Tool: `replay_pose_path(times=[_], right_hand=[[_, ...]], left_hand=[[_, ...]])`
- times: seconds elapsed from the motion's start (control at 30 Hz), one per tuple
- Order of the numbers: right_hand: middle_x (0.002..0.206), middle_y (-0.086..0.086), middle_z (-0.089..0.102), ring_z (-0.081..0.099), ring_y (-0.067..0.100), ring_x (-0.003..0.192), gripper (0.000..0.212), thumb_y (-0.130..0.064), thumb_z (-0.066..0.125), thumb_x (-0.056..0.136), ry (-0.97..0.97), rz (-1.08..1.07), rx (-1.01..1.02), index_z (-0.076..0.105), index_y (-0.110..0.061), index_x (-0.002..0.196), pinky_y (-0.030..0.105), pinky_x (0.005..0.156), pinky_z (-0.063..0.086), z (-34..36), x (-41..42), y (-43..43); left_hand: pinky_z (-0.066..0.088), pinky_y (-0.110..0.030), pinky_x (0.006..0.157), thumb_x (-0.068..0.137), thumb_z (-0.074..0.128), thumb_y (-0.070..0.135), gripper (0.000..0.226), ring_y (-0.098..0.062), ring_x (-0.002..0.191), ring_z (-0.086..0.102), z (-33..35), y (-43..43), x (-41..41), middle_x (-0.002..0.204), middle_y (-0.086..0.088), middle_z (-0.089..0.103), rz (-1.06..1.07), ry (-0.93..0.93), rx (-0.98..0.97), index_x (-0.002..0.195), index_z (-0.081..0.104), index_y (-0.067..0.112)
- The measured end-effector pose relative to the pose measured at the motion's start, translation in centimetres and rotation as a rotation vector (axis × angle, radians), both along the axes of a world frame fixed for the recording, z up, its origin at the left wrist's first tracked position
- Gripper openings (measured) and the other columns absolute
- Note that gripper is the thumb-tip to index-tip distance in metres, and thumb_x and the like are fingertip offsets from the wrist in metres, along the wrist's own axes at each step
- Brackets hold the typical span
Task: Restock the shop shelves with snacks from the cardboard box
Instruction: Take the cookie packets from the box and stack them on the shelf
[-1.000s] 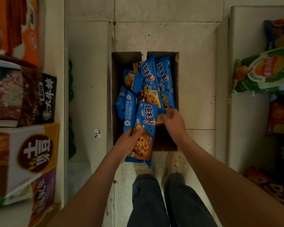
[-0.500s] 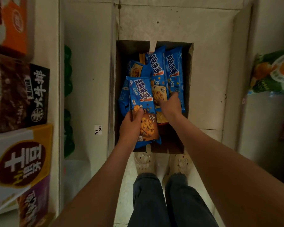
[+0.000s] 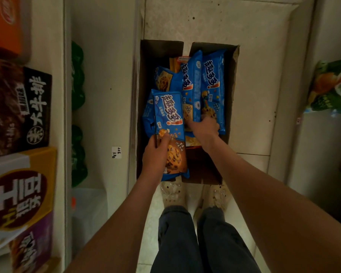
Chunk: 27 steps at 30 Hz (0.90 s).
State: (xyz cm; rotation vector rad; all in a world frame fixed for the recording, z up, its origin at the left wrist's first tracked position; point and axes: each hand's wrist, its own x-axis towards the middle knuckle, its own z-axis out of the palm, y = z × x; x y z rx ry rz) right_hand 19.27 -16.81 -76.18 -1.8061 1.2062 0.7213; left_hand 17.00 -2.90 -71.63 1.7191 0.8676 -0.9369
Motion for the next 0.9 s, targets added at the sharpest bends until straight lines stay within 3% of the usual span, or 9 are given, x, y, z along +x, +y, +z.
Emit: replay_pose_path(times=[0.07,0.2,0.37,0.43,0.5,0.63,0.73,0.9], right_hand=[[0.116,0.008,0.057,0.051,0.028,0.111,0.058,-0.048,0.065,0.072,-0.031,-0.092,0.057,0.056,-0.015,0.12,0.045,0.094,0.047,0.3,-0.4,-0.3],[0.108,0.003,0.059,0.059,0.019,0.096,0.038,-0.024,0.061,0.089,-0.11,-0.302,0.203,0.048,-0.013,0.122,0.034,0.084,0.052,2.5,-1.3,-1.2],[0.11,0.005,0.062,0.063,0.021,0.097,0.031,-0.034,0.059,0.09,-0.137,-0.321,0.247,0.051,-0.015,0.114,0.039,0.087,0.054,6.7,-2.3,-2.6],[0.11,0.007,0.063,0.064,0.022,0.097,0.032,-0.035,0.059,0.09,-0.153,-0.309,0.234,0.053,-0.014,0.113,0.039,0.086,0.055,9.7,-3.0,-3.6],[0.109,0.006,0.063,0.063,0.021,0.097,0.029,-0.035,0.058,0.091,-0.177,-0.273,0.21,0.053,-0.014,0.111,0.036,0.081,0.054,13.2,-4.0,-4.6],[0.103,0.001,0.061,0.06,0.013,0.09,0.026,-0.038,0.056,0.091,-0.239,-0.25,0.183,0.05,-0.018,0.107,0.024,0.067,0.049,21.6,-5.9,-6.1],[0.102,0.0,0.061,0.059,0.009,0.087,0.028,-0.039,0.055,0.091,-0.275,-0.25,0.185,0.051,-0.016,0.108,0.023,0.067,0.048,27.6,-6.7,-6.6],[0.097,-0.002,0.061,0.058,0.005,0.082,0.025,-0.035,0.055,0.092,-0.347,-0.298,0.179,0.051,-0.016,0.108,0.018,0.064,0.047,37.3,-8.2,-7.9]], left_hand=[[0.051,-0.046,0.094,0.089,0.054,0.05,0.026,-0.021,0.102,0.064,0.3,0.0,-0.3,0.113,-0.002,0.064,0.016,0.004,-0.001,0.11,0.053,0.036],[0.051,-0.048,0.094,0.082,0.056,0.057,0.037,-0.023,0.102,0.064,1.7,-0.2,-0.6,0.114,-0.003,0.065,0.027,-0.002,-0.007,0.112,0.055,0.036],[0.051,-0.047,0.093,0.083,0.056,0.059,0.038,-0.022,0.099,0.065,4.7,-1.1,-0.6,0.112,-0.002,0.066,0.073,-0.024,-0.007,0.112,0.056,0.035],[0.051,-0.047,0.094,0.079,0.056,0.066,0.056,-0.022,0.102,0.065,7.1,-2.2,-0.4,0.115,-0.002,0.065,0.105,-0.035,-0.034,0.123,0.055,0.03],[0.05,-0.048,0.095,0.075,0.055,0.071,0.07,-0.022,0.105,0.063,9.6,-3.5,-0.3,0.12,-0.002,0.063,0.095,-0.035,-0.057,0.131,0.05,0.028],[0.049,-0.048,0.096,0.083,0.052,0.065,0.062,-0.024,0.109,0.06,17.5,-6.6,0.1,0.123,-0.004,0.061,0.049,-0.07,-0.082,0.132,0.048,0.027],[0.049,-0.048,0.096,0.064,0.048,0.081,0.084,-0.024,0.108,0.061,23.6,-8.7,0.3,0.122,-0.002,0.062,0.008,-0.115,-0.101,0.131,0.049,0.03],[0.05,-0.047,0.095,0.076,0.049,0.072,0.07,-0.021,0.106,0.062,32.5,-11.1,0.1,0.118,0.001,0.063,-0.08,-0.17,-0.185,0.13,0.05,0.03]])
